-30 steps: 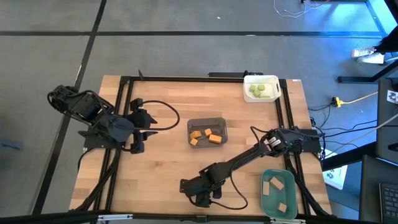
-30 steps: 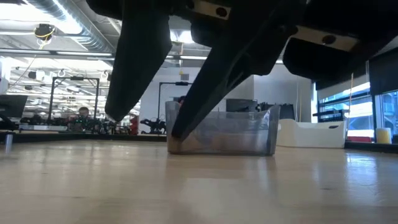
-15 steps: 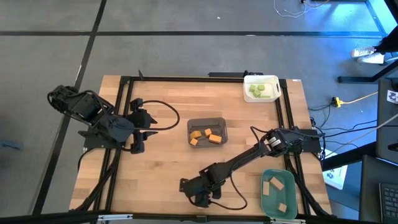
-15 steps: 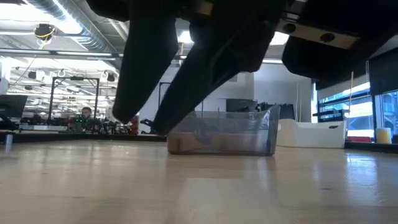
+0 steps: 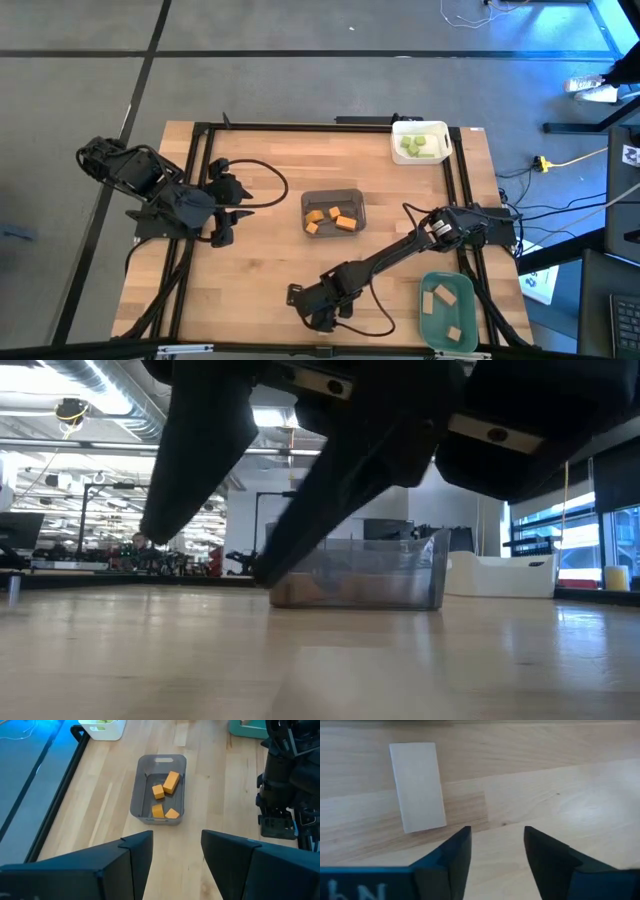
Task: Sort & place blocks by color
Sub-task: Put the brown block in the blue bin
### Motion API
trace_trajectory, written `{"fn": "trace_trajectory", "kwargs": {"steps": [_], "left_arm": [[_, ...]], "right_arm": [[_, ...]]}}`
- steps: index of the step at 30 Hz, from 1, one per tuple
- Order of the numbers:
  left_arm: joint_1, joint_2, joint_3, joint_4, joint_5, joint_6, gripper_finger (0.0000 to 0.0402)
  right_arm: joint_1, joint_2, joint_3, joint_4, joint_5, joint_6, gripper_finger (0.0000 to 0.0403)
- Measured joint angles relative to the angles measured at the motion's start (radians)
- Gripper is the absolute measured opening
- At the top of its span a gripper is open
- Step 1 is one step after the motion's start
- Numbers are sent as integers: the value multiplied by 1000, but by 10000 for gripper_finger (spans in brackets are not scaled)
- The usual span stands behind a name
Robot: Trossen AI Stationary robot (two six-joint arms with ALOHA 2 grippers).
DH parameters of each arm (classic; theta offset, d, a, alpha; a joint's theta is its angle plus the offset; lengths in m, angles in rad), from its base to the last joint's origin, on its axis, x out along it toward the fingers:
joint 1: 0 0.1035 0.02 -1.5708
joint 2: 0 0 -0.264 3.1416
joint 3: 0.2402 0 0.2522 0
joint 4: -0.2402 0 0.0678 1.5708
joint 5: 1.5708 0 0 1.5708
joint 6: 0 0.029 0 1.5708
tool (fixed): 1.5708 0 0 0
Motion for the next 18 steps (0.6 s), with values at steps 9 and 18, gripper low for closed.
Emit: {"fn": "trace_trajectory", "kwargs": {"steps": [9,18], "left_arm": [[0,0,0,0,0,0,160],[0,0,0,0,0,-5,160]], "right_arm": [[0,0,0,-109,-193,1,193],[-1,0,0,-103,-229,0,193]]}}
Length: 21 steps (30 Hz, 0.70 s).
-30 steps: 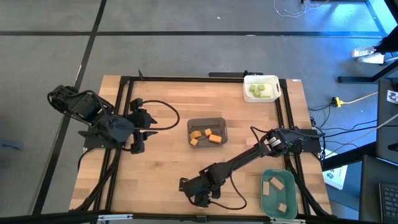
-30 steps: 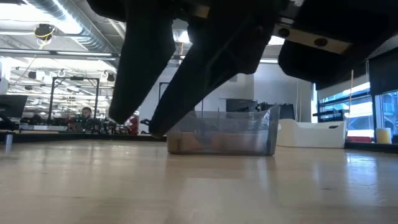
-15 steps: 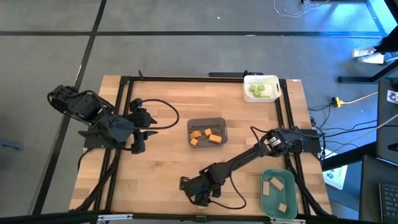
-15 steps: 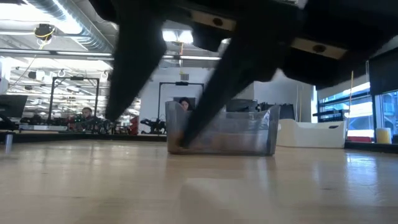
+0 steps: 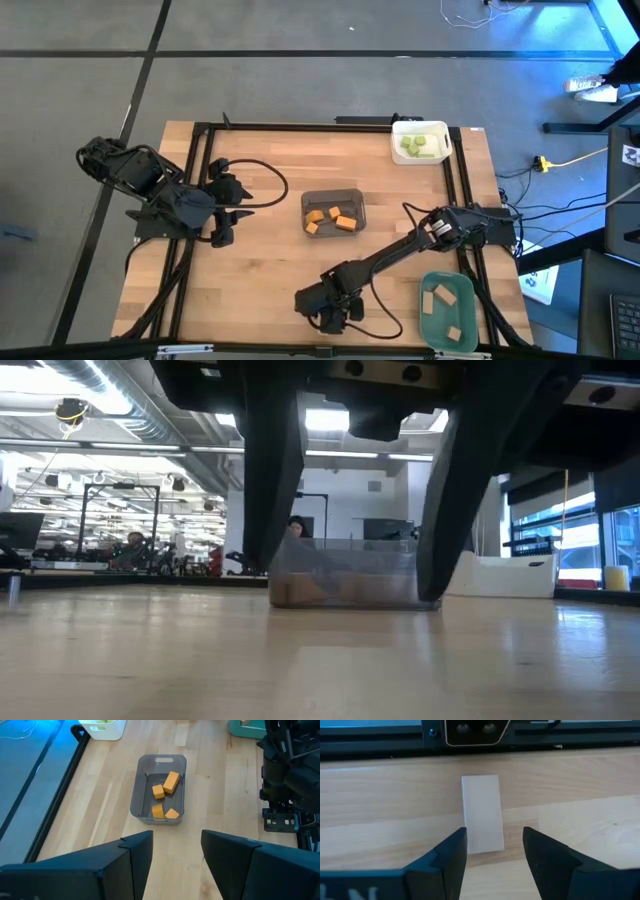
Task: Sort & place blocks by color
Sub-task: Put the brown block in the blue bin
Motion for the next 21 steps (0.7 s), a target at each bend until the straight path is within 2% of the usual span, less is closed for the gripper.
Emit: {"fn": "trace_trajectory", "kwargs": {"steps": [16,21], "left_arm": [[0,0,0,0,-7,0,160],[0,0,0,0,-7,-1,160]], "right_arm": [[2,13,-7,24,-11,-4,193],[1,21,-7,36,-52,-2,193]]}}
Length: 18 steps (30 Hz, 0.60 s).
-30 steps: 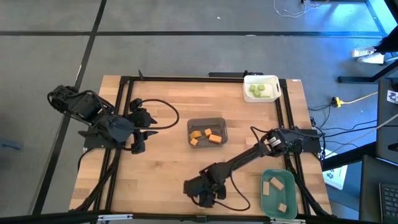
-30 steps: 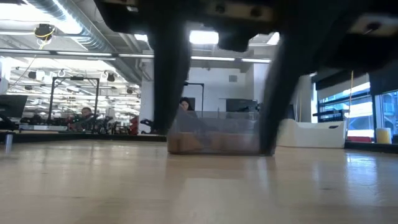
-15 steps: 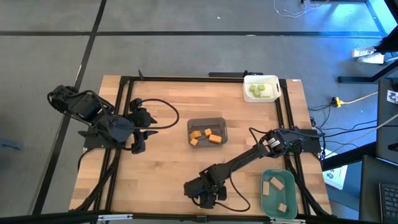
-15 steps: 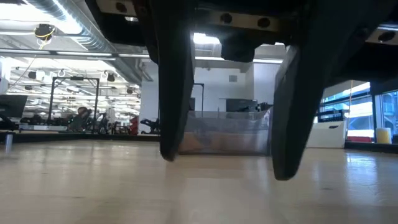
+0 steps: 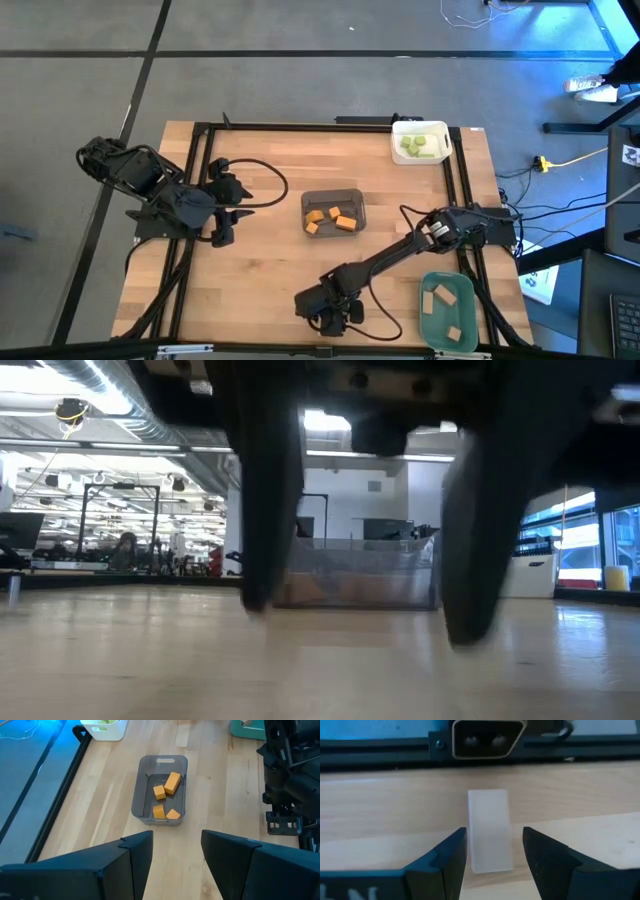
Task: Sort & place blocks by color
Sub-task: Put the brown block in the blue bin
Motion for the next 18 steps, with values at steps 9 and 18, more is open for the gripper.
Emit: {"fn": "trace_trajectory", "kwargs": {"steps": [9,18], "left_arm": [[0,0,0,11,0,-1,160],[0,0,0,21,0,-1,160]], "right_arm": [[0,44,0,15,3,-1,193],[-1,63,3,19,3,5,178]]}}
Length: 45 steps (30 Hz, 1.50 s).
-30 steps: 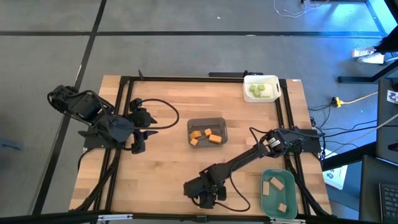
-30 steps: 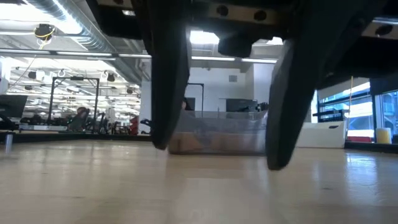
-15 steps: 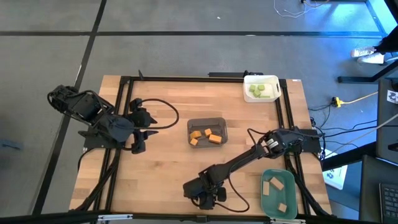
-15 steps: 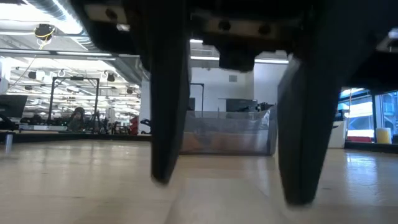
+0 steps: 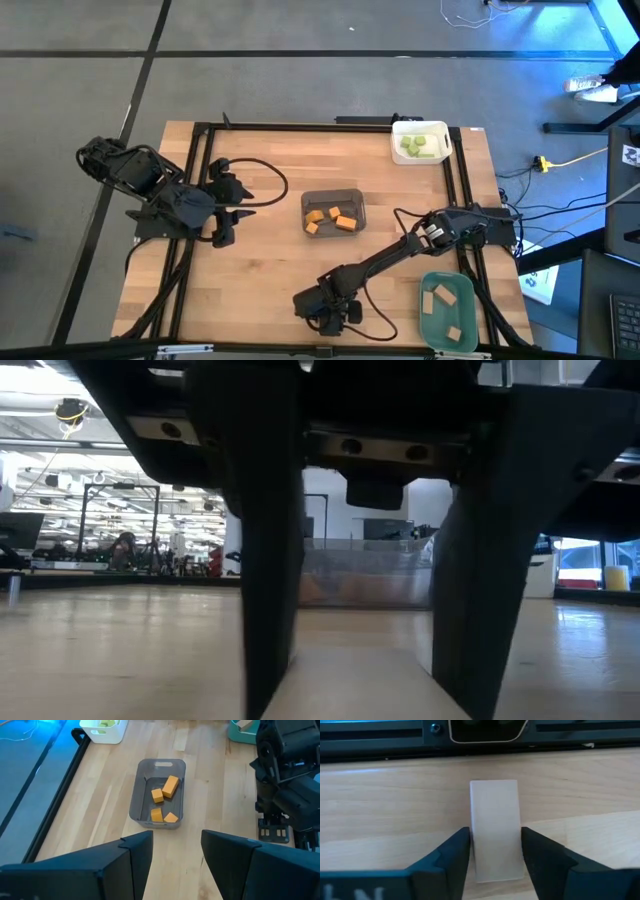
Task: Sort & place blocks by color
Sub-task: Put the brown block in the blue bin
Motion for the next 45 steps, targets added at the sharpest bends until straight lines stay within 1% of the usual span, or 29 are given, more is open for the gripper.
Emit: {"fn": "trace_trajectory", "kwargs": {"steps": [4,10,13,16,20,24,27,30,32,35,40,41,45], "left_arm": [[0,0,0,0,0,0,160],[0,0,0,0,0,0,160],[0,0,0,-1,0,0,160],[0,0,0,-1,0,4,160],[0,9,0,-2,0,9,160],[0,7,0,-3,6,10,160],[0,8,0,-3,32,11,160],[0,8,0,-4,117,11,160],[-1,8,0,-4,162,24,160],[0,8,0,-4,202,71,160],[-2,8,0,-5,219,173,160],[-2,8,0,-6,219,192,160],[-2,8,0,-9,219,246,160]], "right_arm": [[1,1,0,-6,2,0,125],[-2,-1,6,-30,18,110,124],[-11,-10,28,-106,27,162,124],[-27,-14,89,-213,49,211,124],[-41,-23,218,-368,131,279,124],[-48,-21,333,-503,189,339,124],[-51,-24,414,-567,254,368,124],[-52,-69,384,-585,345,432,124],[-56,-96,385,-621,387,503,124],[-60,-130,386,-693,471,640,124],[-57,-197,385,-868,567,919,124],[-53,-212,385,-872,585,974,124],[-12,-268,385,-861,559,1120,124]]}}
